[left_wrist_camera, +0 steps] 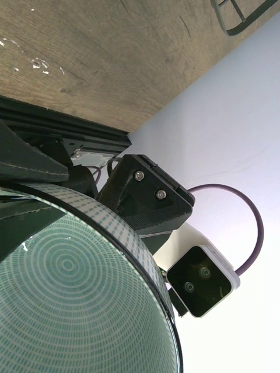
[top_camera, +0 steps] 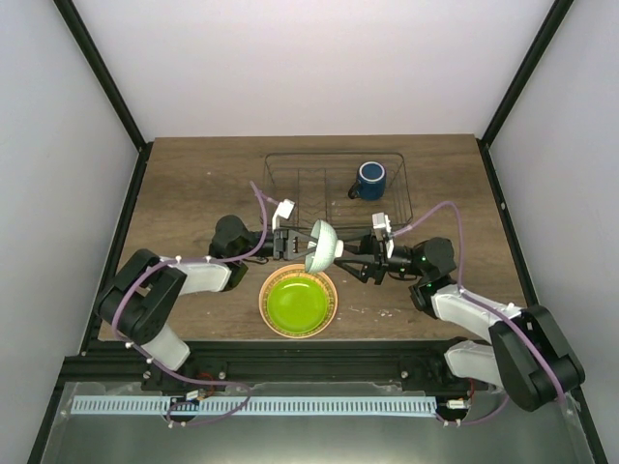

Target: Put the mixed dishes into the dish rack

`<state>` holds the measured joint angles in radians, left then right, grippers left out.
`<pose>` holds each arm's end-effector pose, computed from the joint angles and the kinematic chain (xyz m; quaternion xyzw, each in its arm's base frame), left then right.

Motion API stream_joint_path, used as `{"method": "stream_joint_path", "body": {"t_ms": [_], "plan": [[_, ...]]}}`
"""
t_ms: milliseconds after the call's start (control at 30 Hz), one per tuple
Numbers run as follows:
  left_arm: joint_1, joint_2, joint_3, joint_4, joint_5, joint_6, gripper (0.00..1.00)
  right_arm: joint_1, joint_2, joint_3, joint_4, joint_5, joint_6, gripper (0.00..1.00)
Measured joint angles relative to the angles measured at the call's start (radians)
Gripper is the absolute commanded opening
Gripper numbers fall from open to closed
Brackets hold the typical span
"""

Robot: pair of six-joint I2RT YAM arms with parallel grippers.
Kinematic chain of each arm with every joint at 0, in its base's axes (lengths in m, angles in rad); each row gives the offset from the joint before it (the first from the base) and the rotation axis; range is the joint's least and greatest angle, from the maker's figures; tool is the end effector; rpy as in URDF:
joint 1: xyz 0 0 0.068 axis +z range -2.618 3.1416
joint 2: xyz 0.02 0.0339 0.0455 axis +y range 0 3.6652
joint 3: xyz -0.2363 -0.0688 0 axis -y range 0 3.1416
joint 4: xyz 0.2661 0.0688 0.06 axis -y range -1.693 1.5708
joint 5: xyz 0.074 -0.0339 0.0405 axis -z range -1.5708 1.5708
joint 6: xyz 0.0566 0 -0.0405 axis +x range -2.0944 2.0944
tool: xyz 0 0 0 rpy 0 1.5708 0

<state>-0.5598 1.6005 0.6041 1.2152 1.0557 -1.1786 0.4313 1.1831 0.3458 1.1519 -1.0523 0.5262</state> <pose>0.2462 -0.2124 0.1810 0.2097 0.6345 -0.7181 0.1943 0.2069 0.1493 0.2063 -0.3818 0.5268 0.5843 0.4851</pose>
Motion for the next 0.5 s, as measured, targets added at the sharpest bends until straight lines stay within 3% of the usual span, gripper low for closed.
{"method": "stream_joint_path", "body": {"t_ms": [300,500], "plan": [[0.002,0.02,0.0,0.042,0.001,-0.026,0.0,-0.002,0.023,0.0,0.036,-0.001,0.015,0.53],[0.002,0.033,0.002,0.063,0.001,-0.031,0.0,-0.002,0.031,0.001,0.052,-0.001,0.021,0.36]]}}
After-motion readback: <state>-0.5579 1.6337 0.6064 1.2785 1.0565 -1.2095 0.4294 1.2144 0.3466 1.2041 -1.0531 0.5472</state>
